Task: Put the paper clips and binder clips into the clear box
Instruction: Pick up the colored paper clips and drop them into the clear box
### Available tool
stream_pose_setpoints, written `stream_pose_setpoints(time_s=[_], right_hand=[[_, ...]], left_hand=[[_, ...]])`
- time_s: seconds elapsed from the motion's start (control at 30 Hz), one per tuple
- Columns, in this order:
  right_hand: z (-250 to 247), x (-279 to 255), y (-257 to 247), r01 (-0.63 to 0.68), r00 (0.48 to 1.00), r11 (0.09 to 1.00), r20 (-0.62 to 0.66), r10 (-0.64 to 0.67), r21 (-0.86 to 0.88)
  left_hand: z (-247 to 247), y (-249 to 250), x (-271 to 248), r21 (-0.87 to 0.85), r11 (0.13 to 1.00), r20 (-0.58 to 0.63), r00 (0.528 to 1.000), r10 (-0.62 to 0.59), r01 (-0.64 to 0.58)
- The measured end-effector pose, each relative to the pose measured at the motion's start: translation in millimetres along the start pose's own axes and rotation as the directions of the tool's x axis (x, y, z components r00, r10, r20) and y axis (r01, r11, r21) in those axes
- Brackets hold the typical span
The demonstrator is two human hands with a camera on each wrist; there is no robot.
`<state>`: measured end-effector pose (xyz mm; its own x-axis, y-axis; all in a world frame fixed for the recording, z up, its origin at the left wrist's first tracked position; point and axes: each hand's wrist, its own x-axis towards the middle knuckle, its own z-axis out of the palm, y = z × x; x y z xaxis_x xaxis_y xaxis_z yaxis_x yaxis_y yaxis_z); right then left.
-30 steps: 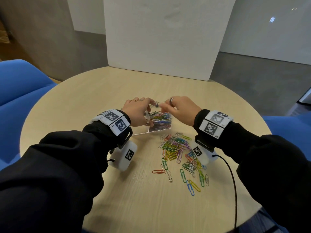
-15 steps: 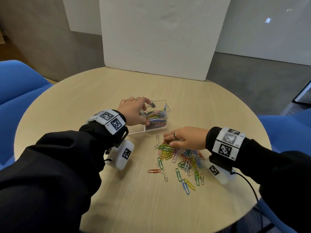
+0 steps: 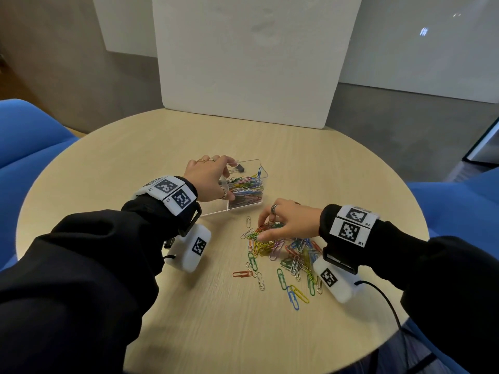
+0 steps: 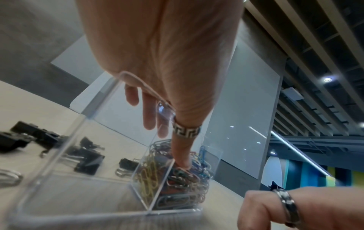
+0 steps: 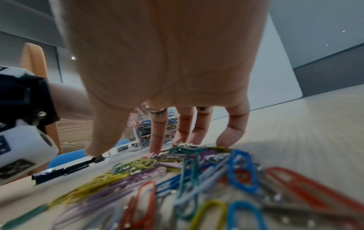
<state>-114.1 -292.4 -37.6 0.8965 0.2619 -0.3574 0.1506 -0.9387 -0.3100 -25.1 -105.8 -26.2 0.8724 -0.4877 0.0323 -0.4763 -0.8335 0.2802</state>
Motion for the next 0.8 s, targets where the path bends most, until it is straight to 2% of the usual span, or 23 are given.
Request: stream_pose_setpoints(time_s=[0.13, 0.33, 0.57, 0.8], right_hand=[[4, -4, -6, 0.02, 0.998, 1.0, 0.068, -0.019, -0.015], [6, -5, -7, 0.064, 0.997, 0.991, 0.041, -0.069, 0.115], [7, 1, -8, 0.064, 0.997, 0.998, -0.049, -0.064, -0.012], [0, 7, -3, 0.046, 0.993, 0.999, -0.106, -0.049, -0.029]], left_hand=[[1, 0, 1, -0.003, 1.0, 0.001, 1.0, 0.001, -0.001], [0, 0, 1, -0.006, 1.0, 0.003, 1.0, -0.001, 0.001], [0, 0, 0, -0.003, 1.0, 0.003, 1.0, 0.0, 0.0], [0, 0, 0, -0.003, 1.0, 0.001, 1.0, 0.003, -0.003]])
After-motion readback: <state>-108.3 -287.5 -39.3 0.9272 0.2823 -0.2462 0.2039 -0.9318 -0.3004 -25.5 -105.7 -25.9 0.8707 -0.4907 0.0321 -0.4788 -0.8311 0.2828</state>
